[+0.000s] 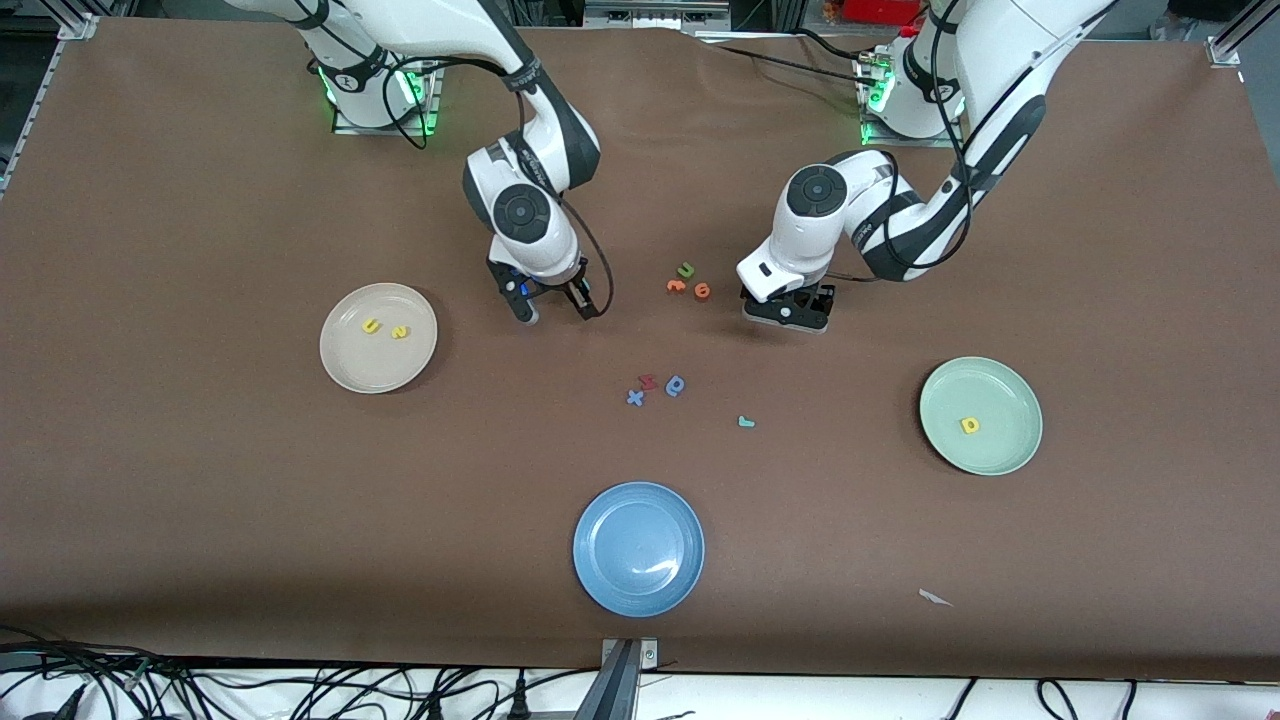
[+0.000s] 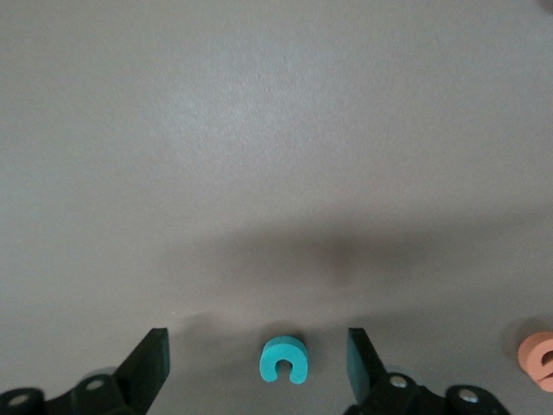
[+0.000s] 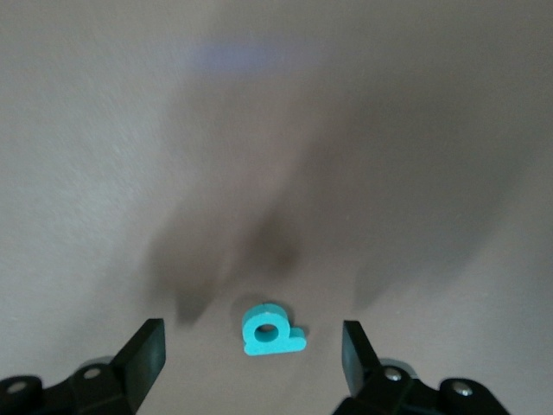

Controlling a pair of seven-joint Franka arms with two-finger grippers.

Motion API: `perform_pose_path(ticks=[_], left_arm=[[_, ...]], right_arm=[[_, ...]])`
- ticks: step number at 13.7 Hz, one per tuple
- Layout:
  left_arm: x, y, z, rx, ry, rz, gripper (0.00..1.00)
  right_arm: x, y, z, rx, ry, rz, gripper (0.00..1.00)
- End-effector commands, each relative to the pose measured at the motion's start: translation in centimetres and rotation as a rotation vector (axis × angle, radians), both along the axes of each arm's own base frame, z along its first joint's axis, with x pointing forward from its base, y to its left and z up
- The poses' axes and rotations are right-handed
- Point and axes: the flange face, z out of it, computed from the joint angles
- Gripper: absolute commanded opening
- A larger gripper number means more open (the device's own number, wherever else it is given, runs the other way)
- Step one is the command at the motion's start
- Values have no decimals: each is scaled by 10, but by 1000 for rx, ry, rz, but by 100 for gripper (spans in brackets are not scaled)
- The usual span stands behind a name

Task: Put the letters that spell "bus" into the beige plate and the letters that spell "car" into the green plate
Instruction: 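Grasp a cyan letter with the right gripper while the left gripper grasps another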

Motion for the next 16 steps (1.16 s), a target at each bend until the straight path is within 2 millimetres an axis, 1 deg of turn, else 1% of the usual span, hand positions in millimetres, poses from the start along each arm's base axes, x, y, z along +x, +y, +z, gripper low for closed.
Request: perform_pose_path(ticks=[1,2,3,4,6,7,9,10,11,12,13,15,16], left_arm=[[-3,1,-12,-2,5,-5,83],[-5,0,-16,-4,15,-8,81],[-7,-1,-19,-5,22,-10,79],[-7,-1,-20,-6,24,-9,77],[-7,-1,-21,-7,29,-15,70],[-7,-1,-21,-8,29,-17,67],[-8,-1,-23,-9,33,-17,61],[-8,0,-23,-8,35,-17,59],[-9,0,-24,-7,37,-19,55],[-8,0,-24,-7,37,-19,53],[-8,1,-23,-6,36,-19,51],[-9,1,-24,-5,39,-22,46],[-9,1,-24,-4,39,-22,43]], right_arm=[[-10,0,-9,7,-21,-30,86],[-11,2,-8,7,-22,-32,83],[-12,2,-9,6,-21,-30,74],[-12,3,-8,7,-22,-30,57],[-12,3,-8,8,-22,-26,24],[-12,2,-8,7,-21,-21,15],[-7,1,-1,17,-33,1,13],[-4,0,6,23,-40,8,13],[2,-5,14,17,-35,9,13],[9,-17,17,-5,-17,29,13],[16,-30,25,-14,3,70,13],[38,-72,51,-34,61,140,13],[48,-96,58,-39,93,186,13]])
